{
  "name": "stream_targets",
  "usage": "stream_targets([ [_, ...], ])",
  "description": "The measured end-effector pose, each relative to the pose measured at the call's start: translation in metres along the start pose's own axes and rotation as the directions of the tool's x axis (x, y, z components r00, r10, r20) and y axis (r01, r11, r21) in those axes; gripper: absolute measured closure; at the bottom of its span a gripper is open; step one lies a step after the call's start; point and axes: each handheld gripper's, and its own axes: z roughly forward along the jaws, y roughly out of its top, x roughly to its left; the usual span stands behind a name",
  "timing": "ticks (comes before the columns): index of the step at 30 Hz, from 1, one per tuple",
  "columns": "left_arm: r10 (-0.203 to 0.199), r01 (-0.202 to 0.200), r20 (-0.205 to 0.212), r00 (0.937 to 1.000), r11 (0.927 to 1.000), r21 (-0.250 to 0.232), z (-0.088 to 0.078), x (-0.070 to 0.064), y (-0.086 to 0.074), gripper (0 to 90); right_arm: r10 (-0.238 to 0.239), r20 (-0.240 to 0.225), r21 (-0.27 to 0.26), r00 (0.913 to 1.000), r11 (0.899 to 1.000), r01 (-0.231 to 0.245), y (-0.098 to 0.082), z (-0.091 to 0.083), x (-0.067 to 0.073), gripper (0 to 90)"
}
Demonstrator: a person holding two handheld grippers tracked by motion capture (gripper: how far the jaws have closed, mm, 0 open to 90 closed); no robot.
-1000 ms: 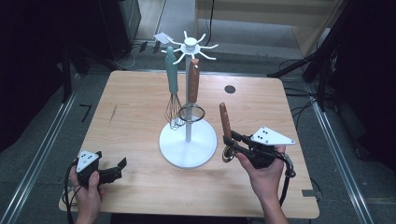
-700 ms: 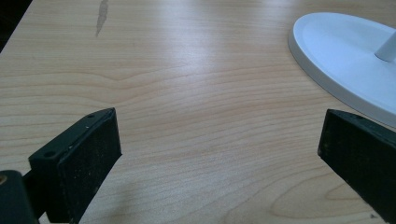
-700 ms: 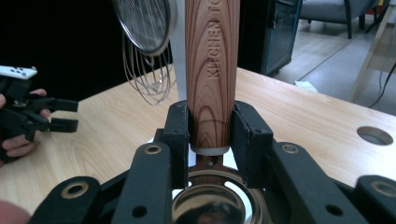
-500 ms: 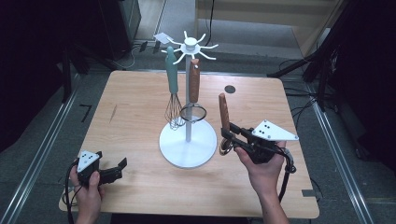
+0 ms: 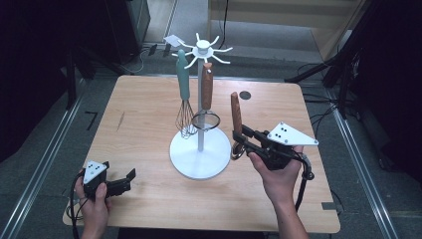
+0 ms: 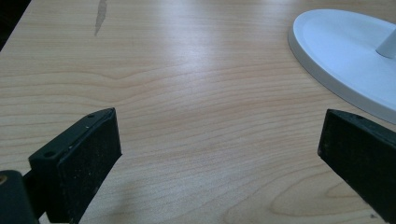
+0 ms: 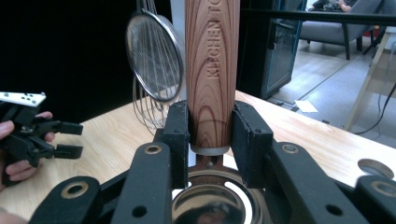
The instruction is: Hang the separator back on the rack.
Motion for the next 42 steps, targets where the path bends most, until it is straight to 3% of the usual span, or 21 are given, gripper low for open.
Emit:
stream_targets([
  [20, 0.017, -0.017, -0.004, 0.9998, 0.9998, 0.003, 0.001, -0.001, -0.001, 0.0, -0.038, -0.013, -0.038, 0.9992, 0.999, 0.037, 0.024, 0.004, 0.007, 70.3],
  [42, 0.023, -0.023, 0.002, 0.9997, 0.9997, -0.002, -0.001, -0.002, -0.003, 0.0, -0.038, -0.014, -0.101, 0.9992, 0.994, 0.036, 0.047, 0.006, 0.009, 70.4],
])
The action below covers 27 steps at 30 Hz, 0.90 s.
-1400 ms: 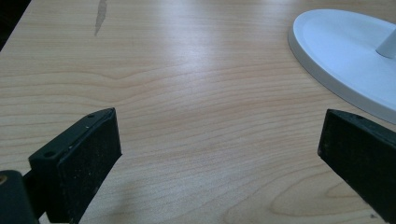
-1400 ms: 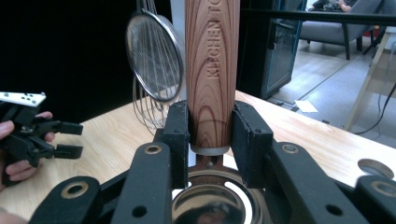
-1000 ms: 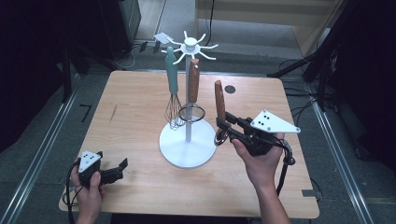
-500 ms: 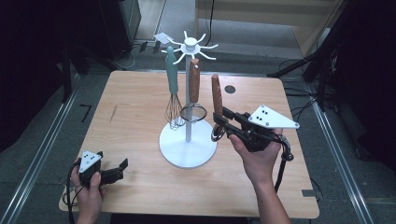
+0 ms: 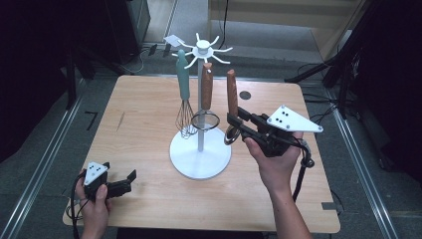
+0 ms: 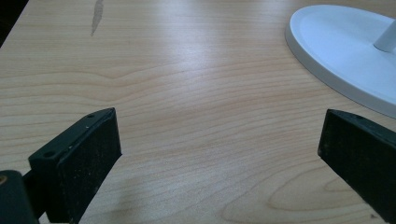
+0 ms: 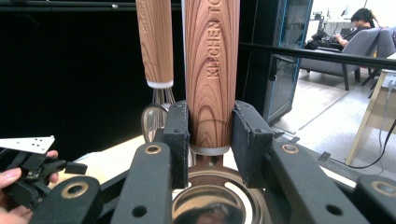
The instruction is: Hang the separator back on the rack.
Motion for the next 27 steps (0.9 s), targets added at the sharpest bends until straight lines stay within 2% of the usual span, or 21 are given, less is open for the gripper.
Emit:
stream_targets([
  [15, 0.002, -0.002, 0.000, 1.0000, 1.0000, -0.001, -0.001, 0.000, -0.001, 0.0, 0.018, 0.010, -0.051, 0.9998, 0.999, -0.017, 0.013, 0.003, 0.002, 70.3],
  [27, 0.004, -0.004, 0.001, 1.0000, 1.0000, -0.001, -0.002, 0.000, -0.001, 0.0, 0.022, -0.001, -0.039, 0.9997, 0.999, -0.022, 0.017, 0.012, 0.001, 70.3],
])
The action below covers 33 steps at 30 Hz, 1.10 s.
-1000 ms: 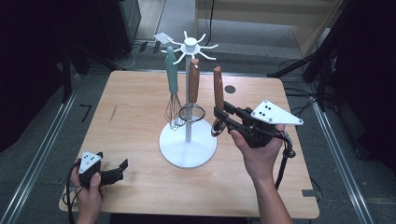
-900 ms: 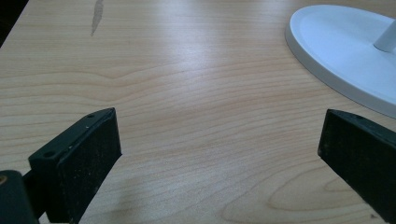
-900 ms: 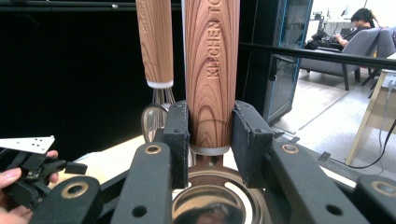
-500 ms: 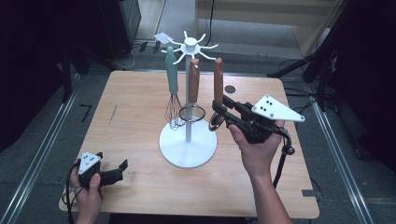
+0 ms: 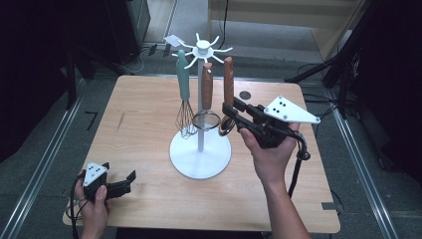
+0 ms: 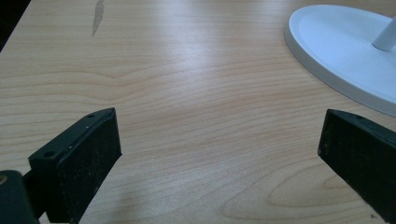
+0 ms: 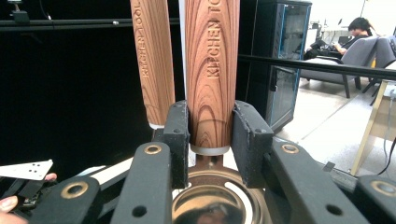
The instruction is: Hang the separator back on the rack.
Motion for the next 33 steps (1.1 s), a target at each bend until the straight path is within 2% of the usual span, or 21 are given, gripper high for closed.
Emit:
stream_targets([
  [8, -0.001, 0.001, -0.002, 1.0000, 1.0000, -0.001, 0.000, -0.001, 0.000, 0.0, 0.005, -0.018, 0.022, 0.9998, 1.000, -0.005, 0.001, 0.006, -0.003, 69.1],
  [9, -0.001, 0.001, -0.003, 1.0000, 1.0000, -0.001, 0.000, -0.001, 0.000, 0.0, 0.005, -0.013, 0.016, 0.9999, 1.000, -0.005, 0.001, 0.006, -0.003, 65.3],
  [11, -0.001, 0.001, -0.002, 1.0000, 1.0000, -0.001, 0.000, -0.001, 0.000, 0.0, 0.011, 0.001, 0.001, 0.9999, 1.000, -0.011, 0.000, 0.004, -0.003, 51.2],
  [16, 0.001, -0.001, -0.002, 1.0000, 1.0000, 0.001, 0.000, -0.001, 0.000, 0.0, -0.014, 0.055, 0.001, 0.9984, 1.000, 0.014, -0.007, -0.001, -0.005, 40.8],
  [23, 0.003, -0.003, -0.006, 1.0000, 1.0000, 0.003, 0.001, -0.001, 0.000, 0.0, -0.035, 0.130, 0.014, 0.9909, 0.999, 0.033, -0.031, -0.008, -0.009, 26.8],
  [25, 0.003, -0.003, -0.007, 1.0000, 1.0000, 0.003, 0.001, -0.001, 0.000, 0.0, -0.039, 0.138, 0.026, 0.9896, 0.999, 0.036, -0.040, -0.010, -0.011, 25.5],
  [29, 0.004, -0.004, -0.008, 1.0000, 1.0000, 0.002, 0.001, -0.002, 0.000, 0.0, -0.026, 0.176, 0.061, 0.9841, 0.998, 0.015, -0.060, -0.015, -0.014, 14.6],
  [33, 0.008, -0.008, -0.009, 0.9999, 1.0000, 0.003, 0.001, -0.002, 0.000, 0.0, -0.019, 0.197, 0.095, 0.9802, 0.996, 0.001, -0.080, -0.021, -0.017, 9.7],
])
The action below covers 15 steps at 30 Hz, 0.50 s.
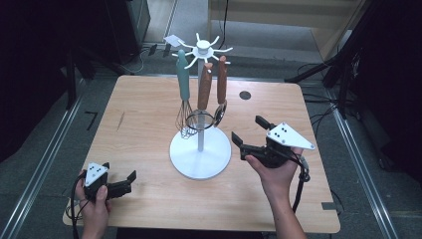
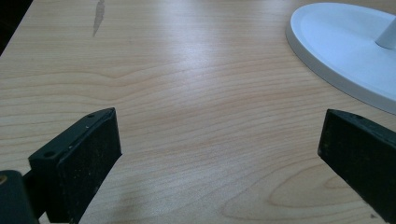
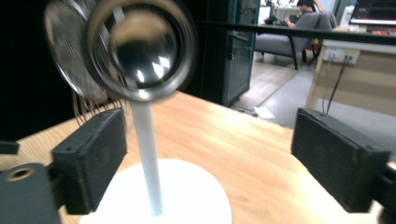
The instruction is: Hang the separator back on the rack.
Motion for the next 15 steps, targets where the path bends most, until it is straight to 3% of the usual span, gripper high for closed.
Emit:
stream_targets([
  [3, -0.003, 0.003, -0.001, 1.0000, 1.0000, -0.002, 0.000, 0.000, 0.000, 0.0, 0.001, 0.040, 0.015, 0.9992, 1.000, -0.001, -0.013, -0.002, -0.001, 10.5],
  [9, -0.001, 0.001, -0.002, 1.0000, 1.0000, -0.002, 0.000, -0.001, 0.000, 0.0, 0.036, 0.051, 0.039, 0.9981, 0.999, -0.038, -0.038, -0.006, -0.004, 11.0],
  [15, 0.000, 0.000, 0.000, 1.0000, 1.0000, 0.000, 0.000, 0.000, 0.000, 0.0, 0.044, 0.092, 0.047, 0.9948, 0.998, -0.048, -0.058, -0.012, -0.010, 13.0],
])
